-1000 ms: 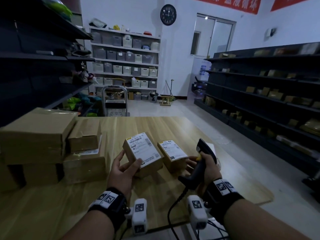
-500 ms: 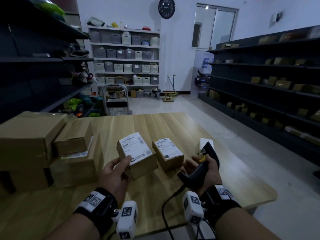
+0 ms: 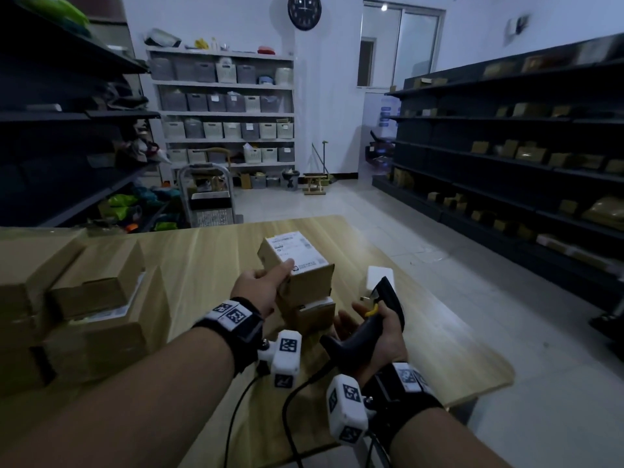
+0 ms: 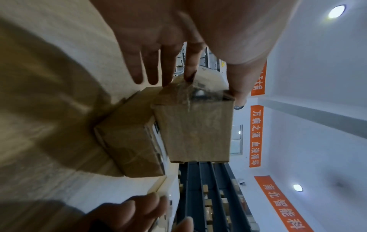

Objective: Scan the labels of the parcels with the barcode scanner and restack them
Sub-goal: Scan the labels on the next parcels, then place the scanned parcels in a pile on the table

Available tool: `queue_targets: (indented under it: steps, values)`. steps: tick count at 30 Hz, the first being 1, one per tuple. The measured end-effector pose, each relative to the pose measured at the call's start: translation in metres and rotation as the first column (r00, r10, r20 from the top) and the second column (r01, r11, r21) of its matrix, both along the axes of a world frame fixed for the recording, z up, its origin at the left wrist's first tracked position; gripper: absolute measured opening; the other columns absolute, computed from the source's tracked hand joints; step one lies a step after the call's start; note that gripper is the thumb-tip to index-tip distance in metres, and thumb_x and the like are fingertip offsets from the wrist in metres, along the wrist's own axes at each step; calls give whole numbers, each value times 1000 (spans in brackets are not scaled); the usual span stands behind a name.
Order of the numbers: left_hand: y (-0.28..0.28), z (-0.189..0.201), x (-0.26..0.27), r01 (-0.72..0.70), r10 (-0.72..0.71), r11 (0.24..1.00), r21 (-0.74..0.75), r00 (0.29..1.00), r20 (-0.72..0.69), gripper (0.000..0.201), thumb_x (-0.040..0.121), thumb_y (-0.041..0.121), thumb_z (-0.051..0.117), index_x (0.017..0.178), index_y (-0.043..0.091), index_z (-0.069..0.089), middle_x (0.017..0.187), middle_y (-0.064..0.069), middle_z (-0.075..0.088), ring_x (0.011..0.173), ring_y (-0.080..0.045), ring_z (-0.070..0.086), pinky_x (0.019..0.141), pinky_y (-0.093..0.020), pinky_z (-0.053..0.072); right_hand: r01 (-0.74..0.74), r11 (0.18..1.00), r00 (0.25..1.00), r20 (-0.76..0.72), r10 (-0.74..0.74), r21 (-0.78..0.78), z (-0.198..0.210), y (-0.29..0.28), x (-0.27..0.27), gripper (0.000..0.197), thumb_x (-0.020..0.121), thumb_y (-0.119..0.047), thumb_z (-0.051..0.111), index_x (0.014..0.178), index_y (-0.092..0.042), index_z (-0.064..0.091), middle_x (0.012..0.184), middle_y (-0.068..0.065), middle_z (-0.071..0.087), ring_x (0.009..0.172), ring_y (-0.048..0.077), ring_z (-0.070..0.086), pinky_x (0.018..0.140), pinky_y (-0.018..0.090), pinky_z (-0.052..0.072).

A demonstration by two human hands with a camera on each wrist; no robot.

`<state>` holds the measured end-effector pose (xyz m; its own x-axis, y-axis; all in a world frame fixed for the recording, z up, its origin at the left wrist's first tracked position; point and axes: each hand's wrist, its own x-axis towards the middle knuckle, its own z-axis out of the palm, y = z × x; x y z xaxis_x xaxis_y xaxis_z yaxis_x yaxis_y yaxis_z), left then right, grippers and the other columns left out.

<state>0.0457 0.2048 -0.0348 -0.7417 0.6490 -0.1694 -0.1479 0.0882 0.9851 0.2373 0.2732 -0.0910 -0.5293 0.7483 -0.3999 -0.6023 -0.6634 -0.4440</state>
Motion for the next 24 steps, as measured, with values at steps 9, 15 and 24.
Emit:
queue_targets:
  steps: [9,15,24]
  values:
    - [25,-4,-8,70,-62,997,-44,986,153,123,31,78,94,131,11,70,116,-16,81,104,-43,79,93,-67,64,-2,1000,999,40,2,9,0,2,-1,47,95,-57,66,107,-12,72,105,18,73,98,36,67,105,55,52]
    - [22,0,-4,86,-70,993,-80,980,189,107,66,89,80,142,17,64,128,-12,69,114,-38,69,101,-64,60,9,1000,996,87,-11,19,-1,2,0,48,92,-59,68,108,-14,76,100,16,74,99,35,69,98,54,56]
    - [-23,-5,-7,7,-6,1000,-11,995,103,89,90,72,75,153,12,55,141,-10,65,121,-31,66,97,-54,63,38,999,994,103,-40,23,1,1,0,47,93,-60,67,104,-15,74,80,10,64,82,29,62,93,50,55]
